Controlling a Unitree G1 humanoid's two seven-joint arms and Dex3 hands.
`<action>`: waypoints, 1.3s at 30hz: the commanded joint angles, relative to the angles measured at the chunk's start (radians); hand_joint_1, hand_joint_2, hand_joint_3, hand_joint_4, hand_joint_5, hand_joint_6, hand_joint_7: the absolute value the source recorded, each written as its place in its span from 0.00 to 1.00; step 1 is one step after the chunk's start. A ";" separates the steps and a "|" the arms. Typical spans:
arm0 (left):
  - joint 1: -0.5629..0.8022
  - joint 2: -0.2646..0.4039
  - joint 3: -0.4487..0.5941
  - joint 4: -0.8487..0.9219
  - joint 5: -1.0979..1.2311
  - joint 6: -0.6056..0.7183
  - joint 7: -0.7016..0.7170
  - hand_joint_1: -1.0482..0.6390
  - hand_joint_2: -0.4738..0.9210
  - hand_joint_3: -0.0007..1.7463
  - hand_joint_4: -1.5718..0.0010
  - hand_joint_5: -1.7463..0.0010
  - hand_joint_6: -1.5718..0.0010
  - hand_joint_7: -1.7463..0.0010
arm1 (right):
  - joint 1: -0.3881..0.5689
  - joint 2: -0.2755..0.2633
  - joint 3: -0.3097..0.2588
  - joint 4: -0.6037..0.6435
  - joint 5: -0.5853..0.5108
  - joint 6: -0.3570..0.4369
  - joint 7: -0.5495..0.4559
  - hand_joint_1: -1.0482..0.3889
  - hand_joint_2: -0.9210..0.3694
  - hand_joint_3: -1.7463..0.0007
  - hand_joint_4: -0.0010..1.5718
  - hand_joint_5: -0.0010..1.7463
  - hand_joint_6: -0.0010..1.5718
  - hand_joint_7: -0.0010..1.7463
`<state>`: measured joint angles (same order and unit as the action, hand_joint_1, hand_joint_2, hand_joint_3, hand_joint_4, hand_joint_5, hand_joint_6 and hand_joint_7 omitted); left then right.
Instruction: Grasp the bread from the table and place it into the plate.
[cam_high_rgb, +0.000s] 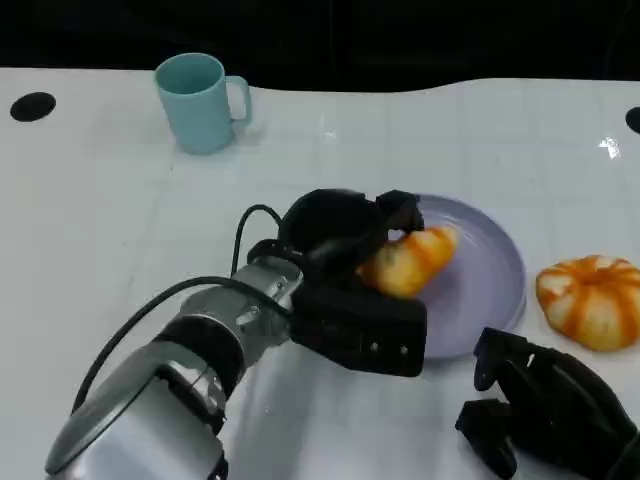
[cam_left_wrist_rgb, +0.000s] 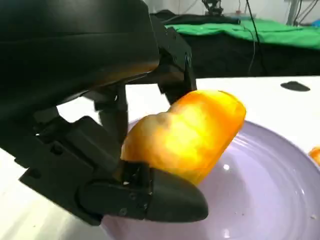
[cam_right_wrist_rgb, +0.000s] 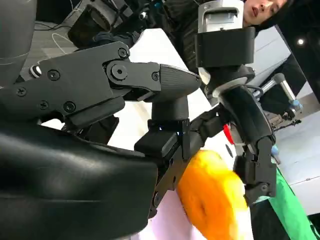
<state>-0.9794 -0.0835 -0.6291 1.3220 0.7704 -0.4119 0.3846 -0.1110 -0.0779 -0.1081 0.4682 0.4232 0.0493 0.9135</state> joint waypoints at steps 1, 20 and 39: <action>-0.044 0.014 -0.015 -0.005 0.011 0.046 -0.077 0.00 1.00 0.26 1.00 0.40 1.00 0.88 | -0.005 -0.013 -0.002 0.015 -0.001 -0.025 0.008 0.34 0.00 0.71 0.70 1.00 0.58 0.99; -0.028 0.098 0.014 -0.080 -0.036 0.019 -0.223 0.00 1.00 0.35 1.00 1.00 1.00 1.00 | -0.009 -0.012 -0.005 0.017 0.005 -0.020 0.009 0.35 0.01 0.69 0.71 1.00 0.59 1.00; 0.297 0.179 0.409 -0.175 -0.567 -0.448 -0.467 0.00 1.00 0.14 0.22 0.51 0.45 0.49 | 0.009 -0.020 -0.002 -0.007 -0.001 -0.021 0.011 0.33 0.00 0.70 0.70 1.00 0.57 0.99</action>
<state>-0.7163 0.1018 -0.2778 1.1512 0.2899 -0.8227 -0.0004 -0.1132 -0.0806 -0.1097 0.4654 0.4260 0.0455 0.9238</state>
